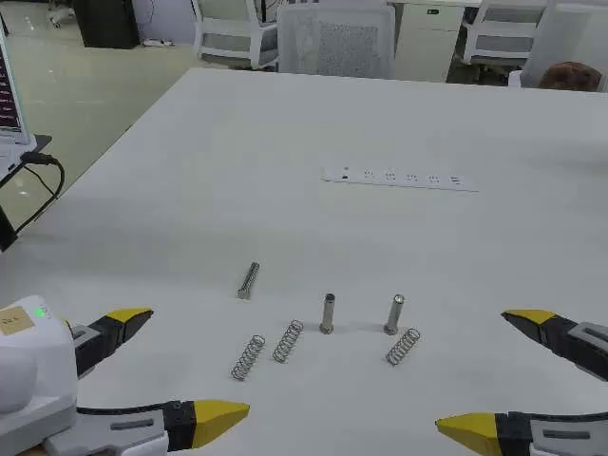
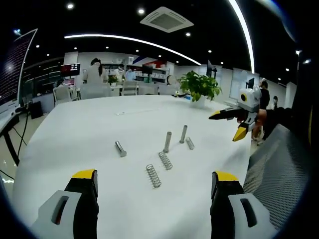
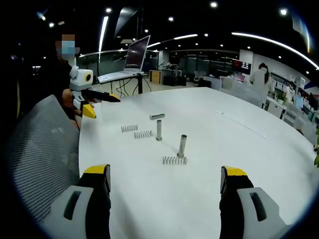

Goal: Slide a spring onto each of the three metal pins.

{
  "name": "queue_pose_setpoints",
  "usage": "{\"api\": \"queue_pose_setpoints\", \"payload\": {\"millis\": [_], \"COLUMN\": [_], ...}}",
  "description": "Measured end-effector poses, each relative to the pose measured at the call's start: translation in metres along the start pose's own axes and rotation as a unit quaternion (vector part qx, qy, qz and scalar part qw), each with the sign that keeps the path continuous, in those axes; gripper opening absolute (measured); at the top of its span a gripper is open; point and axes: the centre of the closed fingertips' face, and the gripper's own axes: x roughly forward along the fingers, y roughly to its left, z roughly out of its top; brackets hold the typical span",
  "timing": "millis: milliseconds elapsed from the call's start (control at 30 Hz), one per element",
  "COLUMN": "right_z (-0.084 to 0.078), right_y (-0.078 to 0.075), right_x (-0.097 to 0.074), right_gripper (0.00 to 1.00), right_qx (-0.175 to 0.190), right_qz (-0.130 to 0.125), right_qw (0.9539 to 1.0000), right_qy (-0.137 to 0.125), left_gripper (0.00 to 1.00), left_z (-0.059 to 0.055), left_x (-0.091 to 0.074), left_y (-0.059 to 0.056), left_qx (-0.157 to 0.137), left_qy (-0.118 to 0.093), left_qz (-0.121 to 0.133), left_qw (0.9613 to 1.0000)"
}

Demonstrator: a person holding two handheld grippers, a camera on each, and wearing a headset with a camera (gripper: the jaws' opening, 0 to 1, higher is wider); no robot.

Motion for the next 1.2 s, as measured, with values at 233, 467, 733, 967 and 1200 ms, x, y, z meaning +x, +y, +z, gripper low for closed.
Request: {"api": "queue_pose_setpoints", "payload": {"millis": [233,467,733,967,1200], "right_z": [0.000,0.000,0.000,-0.001,0.001], "right_y": [0.000,0.000,0.000,0.000,0.002], "right_x": [0.000,0.000,0.000,0.000,-0.001], "right_gripper": [0.91,0.91,0.90,0.90,0.90], "right_qx": [0.000,-0.001,-0.001,0.000,0.002], "right_qz": [0.000,0.001,0.000,0.000,-0.003], "right_qw": [1.0000,1.0000,1.0000,1.0000,1.0000], "right_qy": [0.001,0.001,0.000,0.000,-0.005], "left_gripper": [0.92,0.92,0.91,0.91,0.91], "left_z": [0.000,0.002,0.005,0.007,0.013], "left_x": [0.000,0.000,0.000,0.001,0.004], "left_y": [0.000,0.001,0.002,0.005,0.010], "left_qx": [0.000,0.002,0.003,0.004,0.006], "left_qy": [0.002,0.001,-0.002,-0.003,-0.006], "left_qz": [-0.001,0.000,0.002,0.003,0.005], "left_qw": [1.0000,1.0000,1.0000,1.0000,1.0000]}}
